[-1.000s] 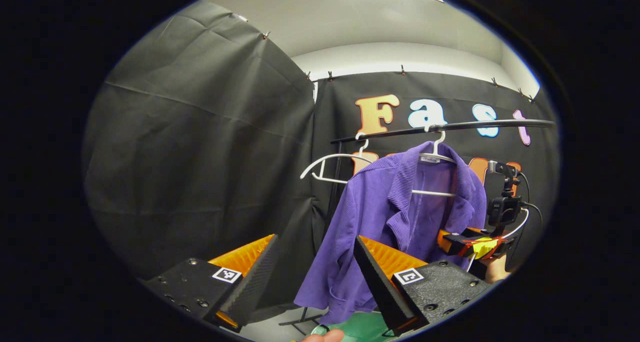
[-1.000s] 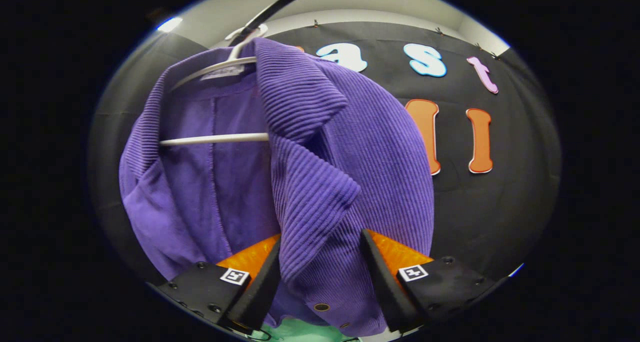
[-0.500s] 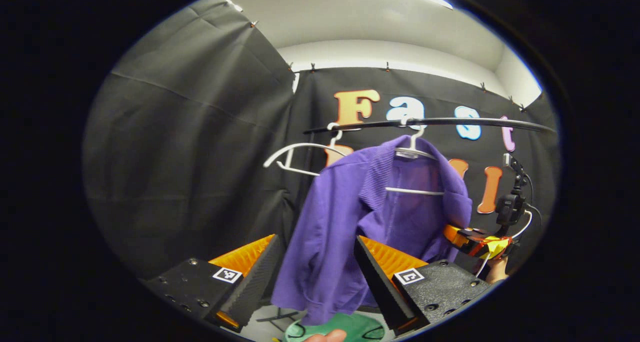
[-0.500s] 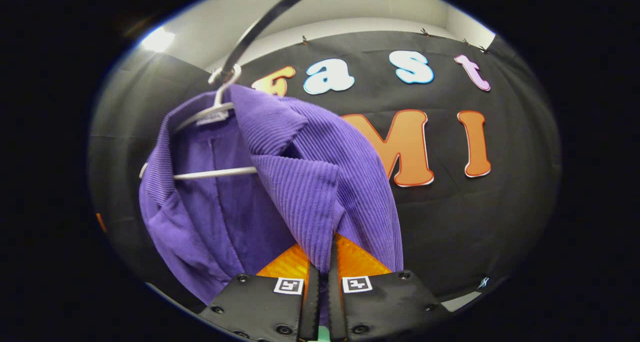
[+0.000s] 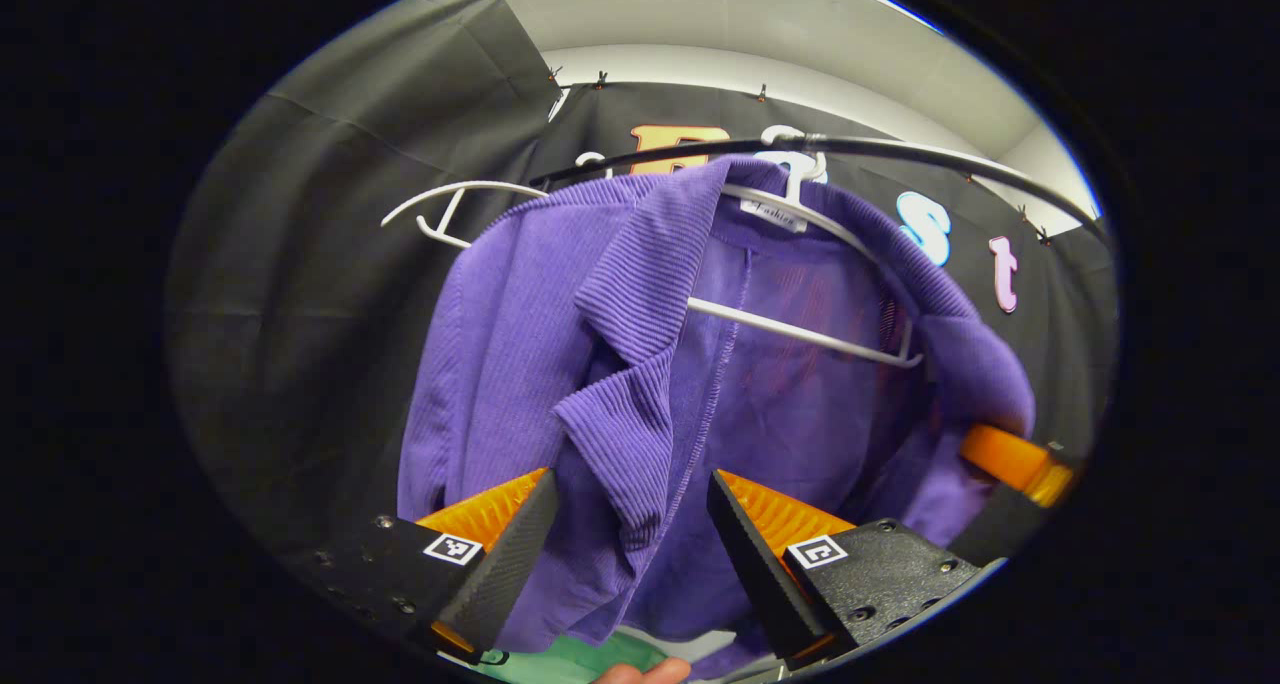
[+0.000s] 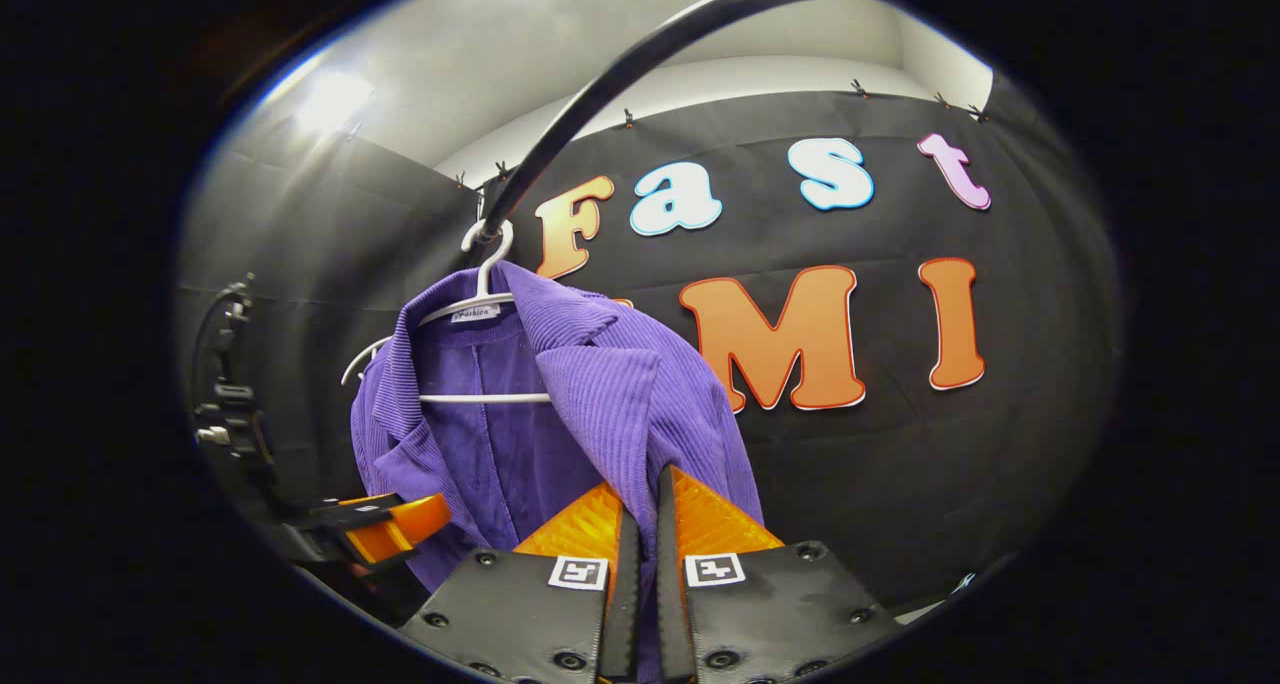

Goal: Grasp the clothes on the hanger with both hands and then place them into the laundry hamper below.

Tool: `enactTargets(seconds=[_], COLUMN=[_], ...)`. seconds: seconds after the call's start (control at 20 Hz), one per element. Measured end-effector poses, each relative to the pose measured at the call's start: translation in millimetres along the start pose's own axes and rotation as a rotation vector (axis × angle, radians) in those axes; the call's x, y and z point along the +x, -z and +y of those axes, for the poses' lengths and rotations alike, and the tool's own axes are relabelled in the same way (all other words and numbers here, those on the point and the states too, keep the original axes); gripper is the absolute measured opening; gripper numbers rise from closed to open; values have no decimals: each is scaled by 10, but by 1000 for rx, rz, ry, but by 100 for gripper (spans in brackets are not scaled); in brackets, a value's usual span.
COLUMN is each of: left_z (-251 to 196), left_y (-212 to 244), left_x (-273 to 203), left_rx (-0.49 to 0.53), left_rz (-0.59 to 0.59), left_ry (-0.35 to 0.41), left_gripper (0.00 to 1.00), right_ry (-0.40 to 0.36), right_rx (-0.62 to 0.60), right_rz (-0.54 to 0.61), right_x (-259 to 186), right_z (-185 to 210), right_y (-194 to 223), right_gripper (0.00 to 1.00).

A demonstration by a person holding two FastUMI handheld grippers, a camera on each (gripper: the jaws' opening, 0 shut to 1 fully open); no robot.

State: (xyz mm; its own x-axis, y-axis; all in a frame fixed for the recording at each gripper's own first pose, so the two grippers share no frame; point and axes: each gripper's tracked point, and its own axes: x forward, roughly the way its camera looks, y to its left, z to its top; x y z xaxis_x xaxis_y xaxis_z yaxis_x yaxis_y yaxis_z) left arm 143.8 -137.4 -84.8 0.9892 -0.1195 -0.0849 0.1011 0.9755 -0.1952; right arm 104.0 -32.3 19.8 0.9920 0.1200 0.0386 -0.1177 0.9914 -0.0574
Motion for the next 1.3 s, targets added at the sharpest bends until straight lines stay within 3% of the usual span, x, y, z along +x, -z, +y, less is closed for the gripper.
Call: enactTargets(seconds=[0.05, 0.1, 0.15, 0.25, 0.3, 0.4, 0.55, 0.6, 0.65, 0.7, 0.8, 0.85, 0.9, 1.0, 1.05, 1.15, 1.3], left_z=[-2, -1, 3, 123, 189, 345, 676, 741, 825, 931, 1109, 1183, 1288, 1473, 1545, 1614, 1672], left_y=[16, 9, 11, 45, 39, 14, -167, -273, -428, -600, -947, -1104, -1277, -1546, -1678, -1979, -2390], left_x=[98, 204, 298, 411, 439, 445, 321, 265, 159, 60, -131, -193, -238, -241, -222, -185, -29], left_rx=[11, 27, 47, 79, 89, 128, 247, 277, 311, 349, 407, 403, 382, 347, 350, 403, 426], left_rz=[-21, -49, -73, -82, -87, -104, -127, -141, -175, -209, -263, -284, -308, -337, -348, -383, -418], left_ry=[-25, -47, -71, -143, -166, -192, -222, -217, -227, -250, -301, -318, -331, -350, -360, -376, -381], left_gripper=[96, 96, 96, 92, 92, 99, 30, 7, 7, 6, 3, 6, 5, 4, 6, 3, 8], right_ry=[-10, -18, -25, -39, -44, -51, -41, -24, 0, 33, 125, 181, 216, 269, 285, 344, 421], right_rx=[-10, -21, -29, -28, -21, -7, -10, -19, -30, -45, -101, -131, -162, -213, -227, -281, -305], right_rz=[1, 5, 8, 13, 18, 16, -5, -14, -29, -50, -123, -165, -188, -208, -210, -244, -326], right_x=[-16, -31, -62, -62, -65, -91, -118, -118, -111, -97, -76, -84, -94, -105, -75, -52, 54], right_z=[36, 58, 85, 165, 188, 228, 261, 230, 175, 109, -80, -178, -225, -227, -258, -386, -551], right_y=[-18, -18, -16, 5, 20, 33, 14, 4, -16, -55, -246, -357, -417, -456, -454, -557, -769], right_gripper=[15, 10, 15, 15, 10, 10, 10, 15, 10, 15, 15, 15, 7, 8, 1, 8, 8])
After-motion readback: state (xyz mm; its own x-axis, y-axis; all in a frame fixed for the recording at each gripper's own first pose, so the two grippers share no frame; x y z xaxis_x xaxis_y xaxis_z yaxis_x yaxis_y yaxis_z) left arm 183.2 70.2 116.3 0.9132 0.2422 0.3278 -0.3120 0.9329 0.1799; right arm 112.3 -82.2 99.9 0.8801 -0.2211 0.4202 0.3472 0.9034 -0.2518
